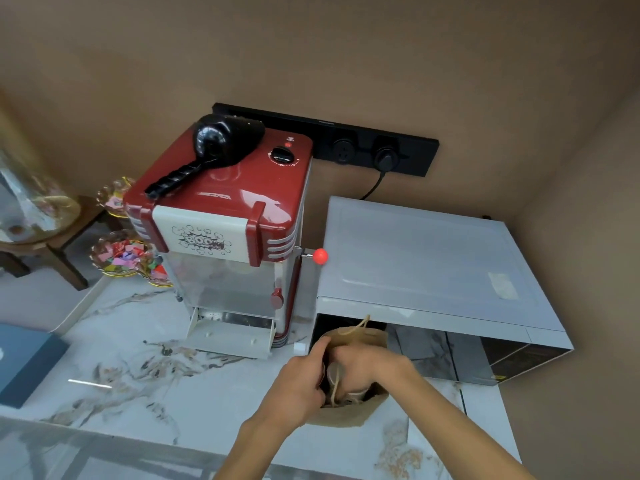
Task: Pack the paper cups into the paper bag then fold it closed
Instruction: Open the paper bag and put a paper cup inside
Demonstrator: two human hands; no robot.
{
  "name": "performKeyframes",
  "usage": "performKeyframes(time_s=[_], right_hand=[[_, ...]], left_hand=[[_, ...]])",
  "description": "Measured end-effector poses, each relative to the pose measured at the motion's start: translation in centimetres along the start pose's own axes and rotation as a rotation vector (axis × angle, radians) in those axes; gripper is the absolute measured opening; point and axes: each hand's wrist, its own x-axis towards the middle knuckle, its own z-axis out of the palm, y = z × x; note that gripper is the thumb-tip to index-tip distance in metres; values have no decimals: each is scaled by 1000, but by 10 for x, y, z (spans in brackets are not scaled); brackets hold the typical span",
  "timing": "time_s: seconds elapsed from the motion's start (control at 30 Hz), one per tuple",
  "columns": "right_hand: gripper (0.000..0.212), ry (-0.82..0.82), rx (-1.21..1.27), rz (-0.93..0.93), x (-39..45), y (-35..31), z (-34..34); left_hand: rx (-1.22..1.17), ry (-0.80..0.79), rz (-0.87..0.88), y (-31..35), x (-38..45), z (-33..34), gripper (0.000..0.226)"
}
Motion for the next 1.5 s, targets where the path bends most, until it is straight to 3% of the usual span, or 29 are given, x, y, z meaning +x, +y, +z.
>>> performKeyframes(time_s=[0.1, 0.27, 0.4, 0.53, 0.73, 0.8, 0.93, 1.03, 1.27, 1.5], right_hand=[[63, -164, 214, 83, 6, 7, 1], [24, -382, 665, -1, 3, 26, 1], [45, -498, 882, -41, 0, 37, -7], [39, -567, 1047, -120, 0, 46, -10], [50, -572, 1142, -134, 0, 58, -9], [50, -494, 1033, -68, 3, 53, -7], [49, -297, 432, 75, 13, 31, 3], [42, -13, 17, 204, 20, 16, 14], [40, 113, 61, 259, 35, 20, 40], [39, 122, 113, 261, 45, 28, 50]], left_hand=[[-20, -10, 13, 2, -1, 0, 82], [22, -13, 15, 0, -1, 3, 82], [-14, -11, 53, -2, 1, 6, 79], [-32, 5, 77, -3, 2, 6, 72], [-14, -4, 72, 0, 2, 6, 72], [-15, -13, 69, 1, 1, 8, 71], [15, -17, 12, -1, 5, 13, 81], [1, -41, -3, -3, 7, 15, 86], [-50, -33, 22, 0, 2, 20, 90], [-61, -35, 12, 2, -1, 17, 90]])
